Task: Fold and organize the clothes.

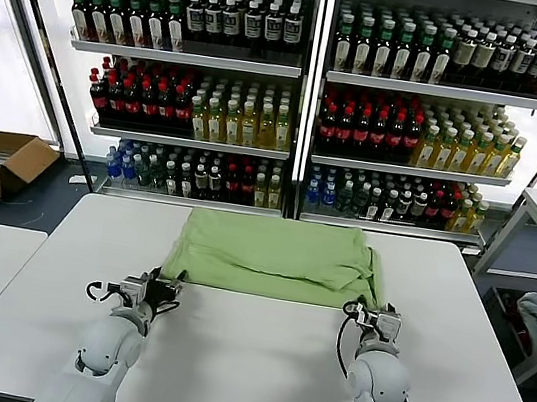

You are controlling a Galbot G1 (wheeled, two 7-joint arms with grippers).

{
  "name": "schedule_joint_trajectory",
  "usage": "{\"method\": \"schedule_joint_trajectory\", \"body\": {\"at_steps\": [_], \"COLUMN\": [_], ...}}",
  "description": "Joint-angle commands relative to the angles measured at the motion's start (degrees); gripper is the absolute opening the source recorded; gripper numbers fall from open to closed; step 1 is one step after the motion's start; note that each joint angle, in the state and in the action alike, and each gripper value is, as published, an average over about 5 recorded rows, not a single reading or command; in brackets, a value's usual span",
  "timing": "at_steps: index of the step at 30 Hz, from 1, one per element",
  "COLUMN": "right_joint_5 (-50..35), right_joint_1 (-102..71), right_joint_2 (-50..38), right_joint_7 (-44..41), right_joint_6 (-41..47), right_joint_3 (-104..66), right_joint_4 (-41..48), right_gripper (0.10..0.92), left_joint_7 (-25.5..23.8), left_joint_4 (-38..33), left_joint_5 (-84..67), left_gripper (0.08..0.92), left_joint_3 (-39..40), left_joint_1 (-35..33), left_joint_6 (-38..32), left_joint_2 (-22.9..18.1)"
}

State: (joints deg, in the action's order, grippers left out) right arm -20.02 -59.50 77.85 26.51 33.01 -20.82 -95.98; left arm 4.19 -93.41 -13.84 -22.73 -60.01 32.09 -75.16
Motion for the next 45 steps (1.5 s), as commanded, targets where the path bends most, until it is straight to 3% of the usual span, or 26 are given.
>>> {"method": "schedule_joint_trajectory", "body": {"at_steps": [1, 10, 13, 22, 34, 39, 45], "right_joint_5": [0.06, 0.03, 0.54, 3.25, 4.26, 5.18, 6.0], "right_joint_1": [-1.3, -4.24, -5.88, -14.7, -38.43, -41.02, -41.77], "right_joint_2": [0.05, 0.04, -0.08, -0.07, -1.69, -2.16, -1.72], "right_joint_7": [0.16, 0.46, 0.65, 1.9, 3.88, 4.91, 5.28], "right_joint_6": [0.19, 0.23, 0.24, 0.28, 0.16, 0.14, 0.13], "right_joint_3": [0.08, 0.34, 0.42, -0.21, -4.34, -4.02, -2.65], "right_joint_4": [-0.15, -4.47, -7.84, -20.0, -33.2, -33.36, -33.04], "right_gripper": [0.421, 0.169, 0.128, 0.125, 0.125, 0.125, 0.17], "left_joint_7": [0.07, -0.32, -0.41, -0.09, 1.22, 1.31, 0.79], "left_joint_4": [0.3, -1.89, -3.76, -15.43, -37.68, -39.98, -35.48], "left_joint_5": [0.25, 0.89, 0.89, 2.06, 4.81, 5.36, 7.21], "left_gripper": [0.407, 0.151, 0.097, 0.087, 0.087, 0.087, 0.087], "left_joint_3": [0.22, 0.19, -0.14, -2.54, -4.75, -6.29, -4.64], "left_joint_1": [-0.2, -1.36, -2.39, -10.73, -35.71, -43.1, -45.02], "left_joint_6": [0.91, 0.9, 0.78, -0.03, -1.54, -2.42, -3.47], "left_joint_2": [-0.12, 0.16, 0.3, -0.56, -0.04, 0.95, 0.19]}}
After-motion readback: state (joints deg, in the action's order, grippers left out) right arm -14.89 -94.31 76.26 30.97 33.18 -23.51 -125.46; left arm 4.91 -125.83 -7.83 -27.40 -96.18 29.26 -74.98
